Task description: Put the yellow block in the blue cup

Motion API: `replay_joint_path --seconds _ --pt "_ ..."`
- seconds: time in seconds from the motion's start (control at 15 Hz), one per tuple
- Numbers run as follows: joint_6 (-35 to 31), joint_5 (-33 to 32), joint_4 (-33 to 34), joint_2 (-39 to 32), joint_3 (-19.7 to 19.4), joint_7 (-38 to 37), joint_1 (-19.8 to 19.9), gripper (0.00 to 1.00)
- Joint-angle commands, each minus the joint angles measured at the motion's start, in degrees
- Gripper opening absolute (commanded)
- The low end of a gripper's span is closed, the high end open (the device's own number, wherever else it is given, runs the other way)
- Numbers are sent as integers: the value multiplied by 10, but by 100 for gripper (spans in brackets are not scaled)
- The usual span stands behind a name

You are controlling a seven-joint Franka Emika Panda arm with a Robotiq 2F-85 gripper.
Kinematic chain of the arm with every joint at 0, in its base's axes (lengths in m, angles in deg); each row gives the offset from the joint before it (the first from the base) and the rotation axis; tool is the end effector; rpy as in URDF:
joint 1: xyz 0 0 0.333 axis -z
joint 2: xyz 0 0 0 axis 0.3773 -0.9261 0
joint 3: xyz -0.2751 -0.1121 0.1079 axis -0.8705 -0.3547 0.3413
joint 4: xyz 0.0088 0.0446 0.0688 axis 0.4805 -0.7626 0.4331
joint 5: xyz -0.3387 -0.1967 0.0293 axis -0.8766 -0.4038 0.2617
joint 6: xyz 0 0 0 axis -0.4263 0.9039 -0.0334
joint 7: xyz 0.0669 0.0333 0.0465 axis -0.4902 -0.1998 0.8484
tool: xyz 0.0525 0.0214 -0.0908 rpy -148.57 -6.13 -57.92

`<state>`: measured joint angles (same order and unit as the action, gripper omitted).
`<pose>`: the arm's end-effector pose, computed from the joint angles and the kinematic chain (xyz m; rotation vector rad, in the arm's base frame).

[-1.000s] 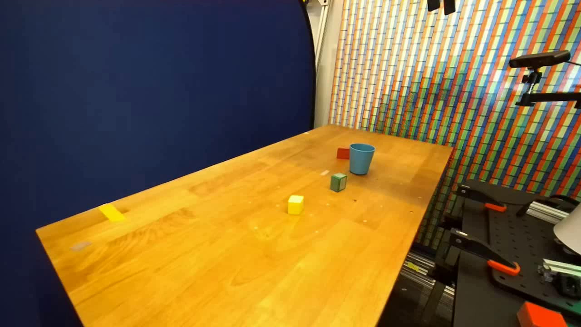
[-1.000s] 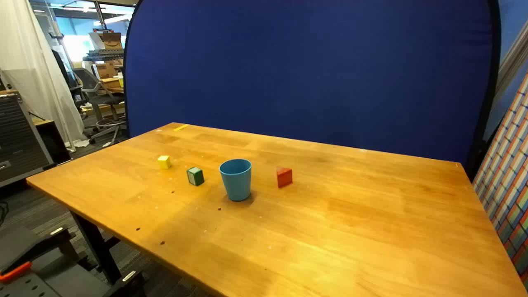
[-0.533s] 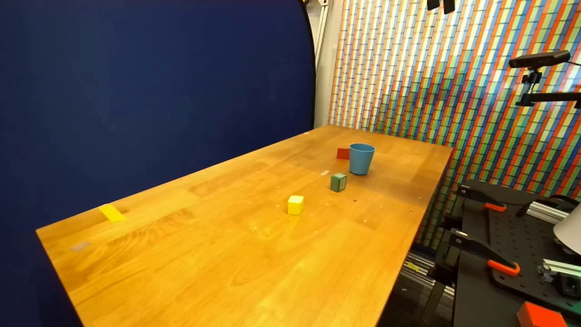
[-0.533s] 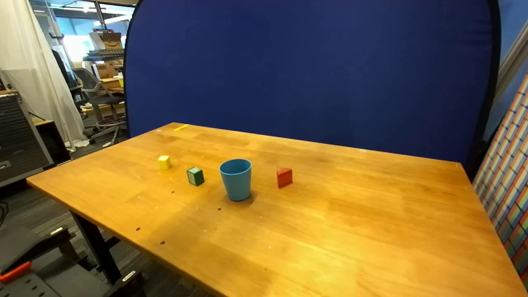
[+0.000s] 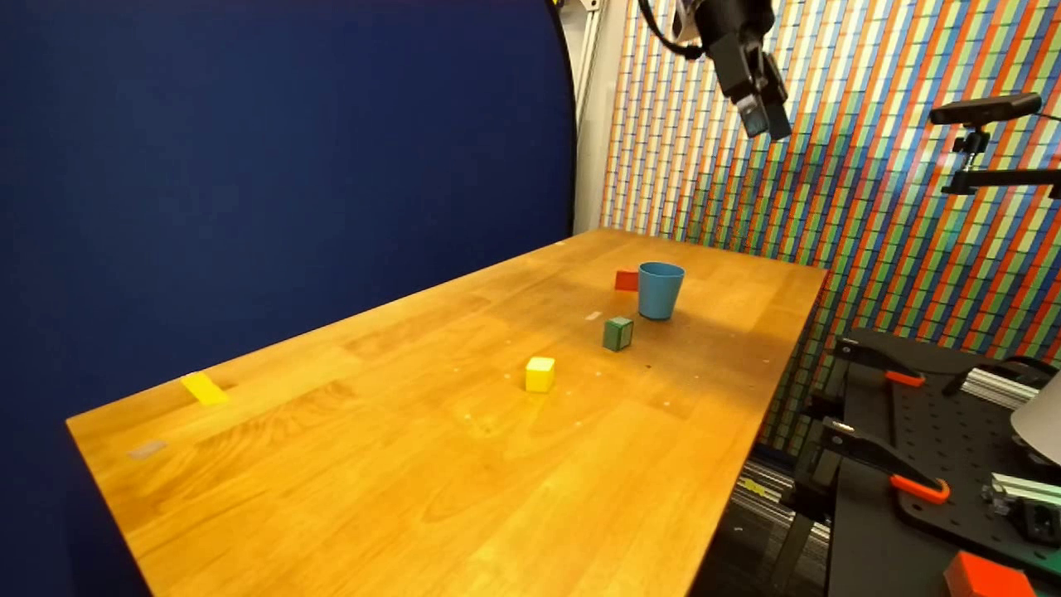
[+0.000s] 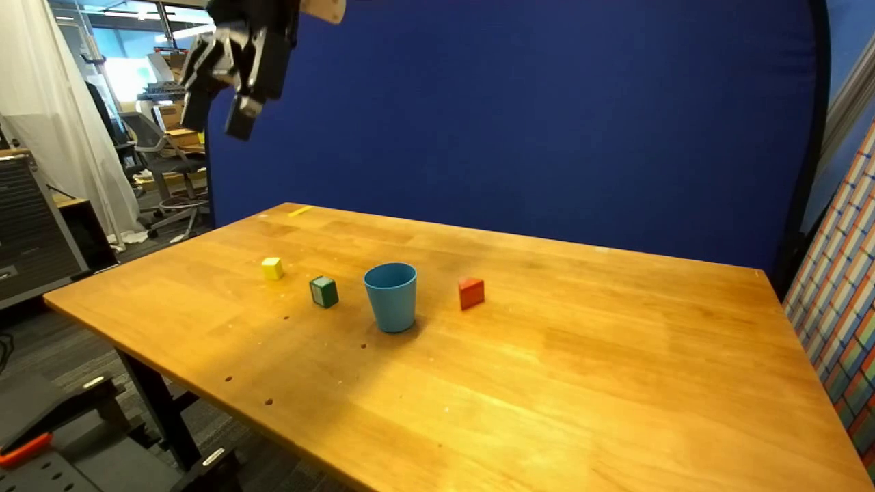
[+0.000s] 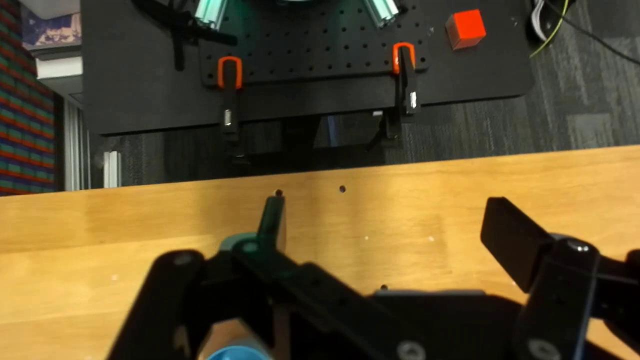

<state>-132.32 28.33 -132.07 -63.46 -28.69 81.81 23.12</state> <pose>0.4404 -0.0101 0.3984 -2.9580 0.0853 0.8106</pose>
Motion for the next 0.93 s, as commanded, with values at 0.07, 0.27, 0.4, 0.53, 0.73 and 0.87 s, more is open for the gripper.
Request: replay_joint_path --seconds 0.07,0.27,0.4,0.53,0.73,0.87 --pt "-118 23 -39 -104 44 1 -43 100" --pt "-202 12 -32 -169 68 -9 -68 100" --pt "-238 10 -12 -212 78 -4 -79 100" --pt "-263 5 9 -248 84 -2 -89 100" --pt "-278 -8 52 -299 88 -1 -100 100" --pt "-277 -15 81 -326 92 1 -107 100"
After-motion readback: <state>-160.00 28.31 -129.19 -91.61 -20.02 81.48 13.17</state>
